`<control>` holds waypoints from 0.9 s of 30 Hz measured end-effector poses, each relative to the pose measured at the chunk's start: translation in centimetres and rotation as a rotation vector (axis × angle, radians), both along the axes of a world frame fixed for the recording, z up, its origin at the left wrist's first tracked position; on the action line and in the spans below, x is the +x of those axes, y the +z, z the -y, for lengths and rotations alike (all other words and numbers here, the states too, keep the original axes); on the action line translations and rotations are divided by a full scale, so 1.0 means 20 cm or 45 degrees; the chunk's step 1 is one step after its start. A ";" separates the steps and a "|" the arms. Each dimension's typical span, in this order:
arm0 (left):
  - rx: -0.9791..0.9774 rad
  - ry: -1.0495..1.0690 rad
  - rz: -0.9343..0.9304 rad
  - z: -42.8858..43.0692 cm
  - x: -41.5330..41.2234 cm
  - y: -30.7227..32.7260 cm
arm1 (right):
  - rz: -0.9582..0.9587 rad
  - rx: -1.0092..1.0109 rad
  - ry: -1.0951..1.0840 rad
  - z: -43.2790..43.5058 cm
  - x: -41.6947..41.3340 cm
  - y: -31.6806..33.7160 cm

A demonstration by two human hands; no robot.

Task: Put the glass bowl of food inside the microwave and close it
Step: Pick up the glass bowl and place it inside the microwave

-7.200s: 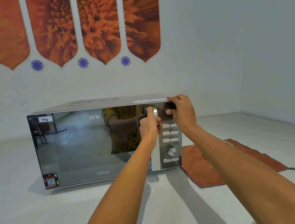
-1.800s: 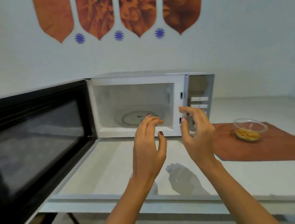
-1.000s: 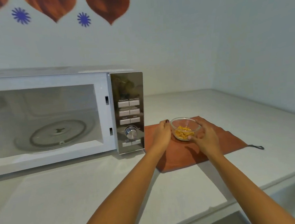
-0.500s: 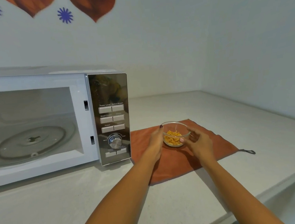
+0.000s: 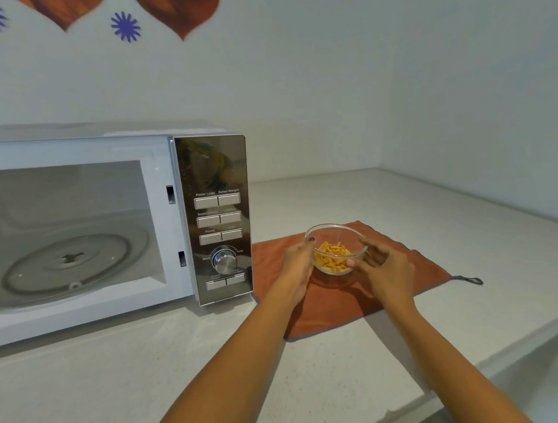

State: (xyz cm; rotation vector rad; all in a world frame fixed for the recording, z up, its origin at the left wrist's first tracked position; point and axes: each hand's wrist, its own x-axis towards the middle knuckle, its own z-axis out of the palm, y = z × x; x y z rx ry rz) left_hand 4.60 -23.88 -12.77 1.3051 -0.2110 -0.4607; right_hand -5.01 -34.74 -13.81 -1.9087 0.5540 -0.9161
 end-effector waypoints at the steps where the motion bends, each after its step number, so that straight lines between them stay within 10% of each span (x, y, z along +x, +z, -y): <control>1: 0.019 -0.017 0.031 -0.02 -0.01 0.01 | 0.017 -0.020 -0.016 -0.02 -0.02 0.01; 27: 0.034 0.311 0.280 -1.03 -0.47 0.25 | 0.291 -0.020 0.380 -0.86 -0.35 0.25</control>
